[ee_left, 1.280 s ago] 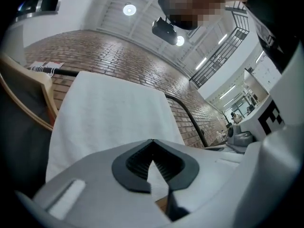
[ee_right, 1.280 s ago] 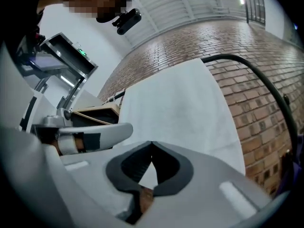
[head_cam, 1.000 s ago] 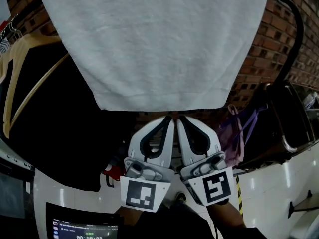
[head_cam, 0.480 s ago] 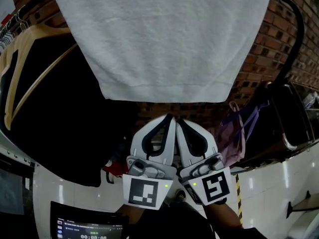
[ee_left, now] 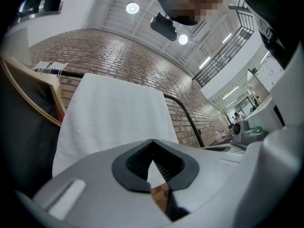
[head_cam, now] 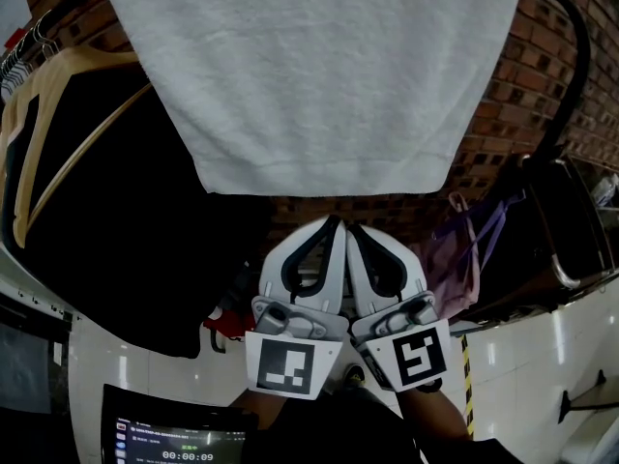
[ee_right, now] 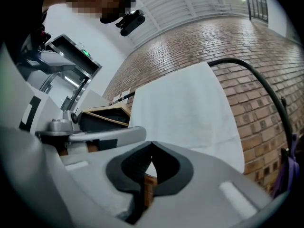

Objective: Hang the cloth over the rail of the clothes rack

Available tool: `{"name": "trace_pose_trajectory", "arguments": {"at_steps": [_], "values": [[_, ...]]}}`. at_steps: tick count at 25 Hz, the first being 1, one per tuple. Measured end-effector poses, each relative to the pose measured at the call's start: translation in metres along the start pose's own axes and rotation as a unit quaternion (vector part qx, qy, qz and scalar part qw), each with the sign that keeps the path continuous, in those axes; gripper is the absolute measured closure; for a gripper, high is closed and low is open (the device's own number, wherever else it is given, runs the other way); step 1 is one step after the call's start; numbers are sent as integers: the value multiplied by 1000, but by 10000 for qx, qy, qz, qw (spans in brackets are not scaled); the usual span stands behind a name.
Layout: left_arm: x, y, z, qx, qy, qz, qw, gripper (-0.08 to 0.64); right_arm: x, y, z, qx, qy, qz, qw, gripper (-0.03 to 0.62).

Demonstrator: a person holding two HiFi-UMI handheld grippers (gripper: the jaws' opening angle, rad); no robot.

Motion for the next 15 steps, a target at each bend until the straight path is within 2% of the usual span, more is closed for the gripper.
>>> {"name": "trace_pose_trajectory", "arguments": {"at_steps": [5, 15], "values": [[1, 1, -1, -121, 48, -118, 9998, 552, -2, 0, -1, 214, 96, 36, 9997, 588], [0, 2, -5, -137, -24, -139, 9998, 553, -6, -2, 3, 258, 111, 47, 9996, 588]]}}
Point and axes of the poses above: the fingertips, and each gripper's own axes: x backward along the fingers, z to its right, y out of its underside, the point moved 10 cm from there along x, backward along the fingers, and after that the axes turned 4 degrees about x, right-handed, at the moved point
